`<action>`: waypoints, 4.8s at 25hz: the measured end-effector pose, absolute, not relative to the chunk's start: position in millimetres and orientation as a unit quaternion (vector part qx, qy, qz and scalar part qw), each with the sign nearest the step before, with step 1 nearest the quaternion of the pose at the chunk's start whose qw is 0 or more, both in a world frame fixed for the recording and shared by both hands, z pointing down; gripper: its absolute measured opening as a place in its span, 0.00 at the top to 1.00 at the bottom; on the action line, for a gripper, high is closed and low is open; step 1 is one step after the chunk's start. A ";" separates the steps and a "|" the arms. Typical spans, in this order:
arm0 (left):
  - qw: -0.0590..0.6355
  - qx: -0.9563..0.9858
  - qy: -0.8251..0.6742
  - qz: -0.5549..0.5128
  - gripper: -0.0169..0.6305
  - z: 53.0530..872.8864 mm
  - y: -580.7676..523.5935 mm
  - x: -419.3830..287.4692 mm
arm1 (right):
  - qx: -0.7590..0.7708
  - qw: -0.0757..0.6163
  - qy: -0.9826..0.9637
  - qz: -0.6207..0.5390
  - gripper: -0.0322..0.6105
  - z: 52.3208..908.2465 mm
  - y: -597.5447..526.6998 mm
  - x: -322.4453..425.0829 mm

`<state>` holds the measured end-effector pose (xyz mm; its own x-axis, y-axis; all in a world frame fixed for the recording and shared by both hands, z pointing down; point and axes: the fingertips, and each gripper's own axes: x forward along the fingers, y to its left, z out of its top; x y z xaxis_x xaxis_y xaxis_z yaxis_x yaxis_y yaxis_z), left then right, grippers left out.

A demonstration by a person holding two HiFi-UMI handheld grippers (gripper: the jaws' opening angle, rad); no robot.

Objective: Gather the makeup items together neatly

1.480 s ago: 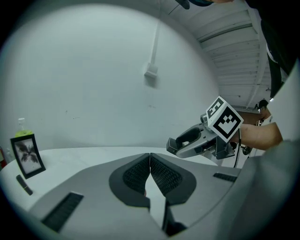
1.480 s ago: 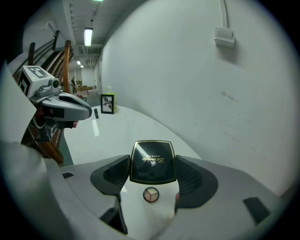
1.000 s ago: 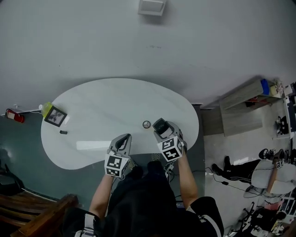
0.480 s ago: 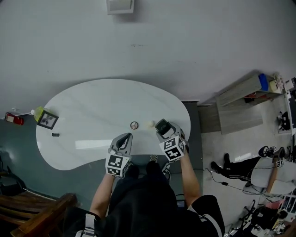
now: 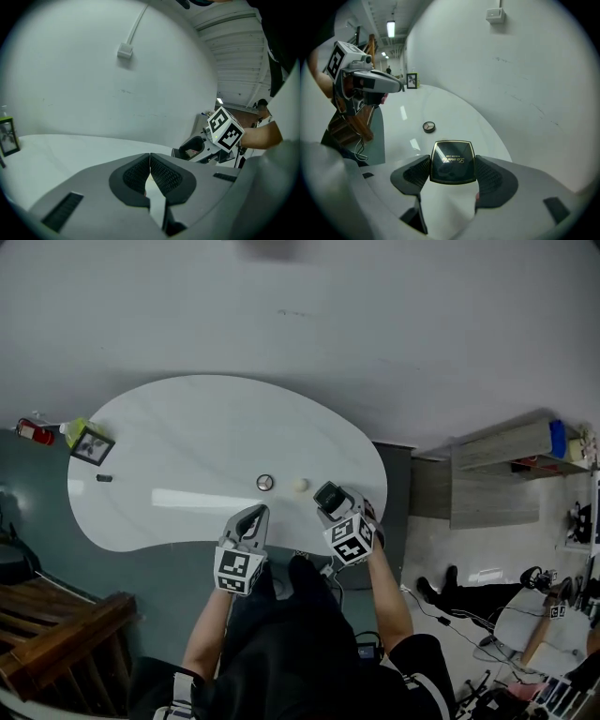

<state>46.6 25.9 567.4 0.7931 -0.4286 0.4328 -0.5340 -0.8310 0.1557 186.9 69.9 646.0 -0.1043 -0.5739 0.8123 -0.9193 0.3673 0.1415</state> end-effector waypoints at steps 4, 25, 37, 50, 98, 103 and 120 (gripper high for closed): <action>0.144 0.928 -0.282 0.198 0.94 580.6 29.5 48.3 | 0.483 0.435 -0.735 0.193 0.49 667.6 66.8 185.8; 0.176 0.900 -0.337 0.215 0.94 615.6 28.8 70.6 | 0.346 0.492 -0.785 0.149 0.49 725.4 58.6 197.5; 0.181 0.895 -0.338 0.229 0.94 625.9 34.6 76.5 | 0.320 0.495 -0.792 0.159 0.49 747.7 59.2 203.3; 0.186 0.895 -0.335 0.230 0.94 630.2 44.9 80.6 | 0.314 0.492 -0.795 0.164 0.49 748.3 57.3 205.8; 0.063 0.933 -0.334 0.121 0.94 477.9 62.4 80.2 | 0.675 0.142 -0.720 0.078 0.88 486.8 87.1 223.4; 0.061 0.936 -0.327 0.117 0.94 475.7 65.4 81.3 | 0.678 0.136 -0.717 0.082 0.89 486.5 100.5 217.0; 0.071 0.931 -0.338 0.116 0.94 476.6 55.4 68.1 | 0.645 0.144 -0.744 0.097 0.89 492.3 88.9 189.7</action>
<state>68.1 55.4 476.6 0.7444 -0.6135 0.2637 -0.6463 -0.7612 0.0534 189.7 88.9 492.3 -0.1257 -0.9326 0.3382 -0.9881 0.1482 0.0416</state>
